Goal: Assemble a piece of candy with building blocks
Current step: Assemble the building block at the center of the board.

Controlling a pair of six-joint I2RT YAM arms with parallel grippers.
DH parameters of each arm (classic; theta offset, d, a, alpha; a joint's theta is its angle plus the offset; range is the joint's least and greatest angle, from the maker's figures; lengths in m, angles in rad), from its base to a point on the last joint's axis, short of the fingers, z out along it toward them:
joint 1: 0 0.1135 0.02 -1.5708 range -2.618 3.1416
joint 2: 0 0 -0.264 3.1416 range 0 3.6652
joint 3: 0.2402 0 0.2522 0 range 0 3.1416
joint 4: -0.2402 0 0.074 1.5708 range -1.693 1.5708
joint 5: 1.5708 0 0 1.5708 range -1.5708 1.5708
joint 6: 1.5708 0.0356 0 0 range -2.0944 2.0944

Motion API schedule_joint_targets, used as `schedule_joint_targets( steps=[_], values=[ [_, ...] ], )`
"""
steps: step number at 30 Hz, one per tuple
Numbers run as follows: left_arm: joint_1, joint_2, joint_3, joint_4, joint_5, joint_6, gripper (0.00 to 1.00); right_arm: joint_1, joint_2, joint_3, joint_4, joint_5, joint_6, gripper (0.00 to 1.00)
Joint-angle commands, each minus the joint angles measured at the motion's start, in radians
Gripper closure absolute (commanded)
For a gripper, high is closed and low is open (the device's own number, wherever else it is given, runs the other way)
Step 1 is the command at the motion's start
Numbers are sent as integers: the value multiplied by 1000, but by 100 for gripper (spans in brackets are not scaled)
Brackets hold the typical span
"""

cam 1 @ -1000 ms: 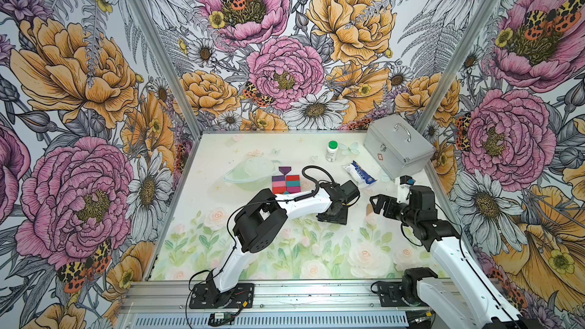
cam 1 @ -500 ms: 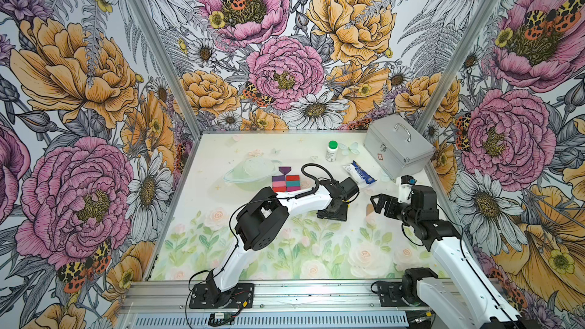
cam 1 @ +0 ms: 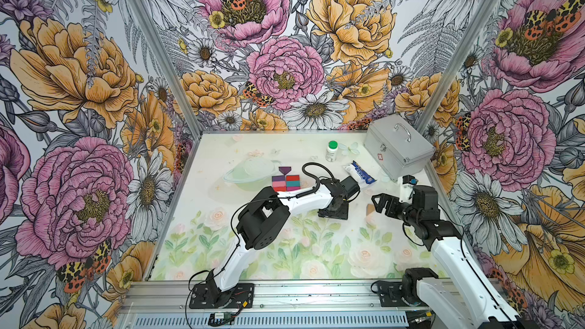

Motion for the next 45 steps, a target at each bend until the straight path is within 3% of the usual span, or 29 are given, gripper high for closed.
schedule_joint_targets(
  steps=[1,11,19,25,45],
  values=[
    [10,16,20,-4,-22,-22,32,-9,-6,17,27,-15,-20,0],
    [-19,-103,-53,-1,10,-17,20,-15,-5,17,23,-35,-14,0],
    [-100,-214,-154,3,31,-11,17,-15,-10,16,16,-60,20,0],
    [-130,-179,-154,67,65,9,17,-15,-5,5,16,-31,53,0],
    [-48,-40,-29,122,131,75,16,-25,33,25,10,19,38,0]
  ],
)
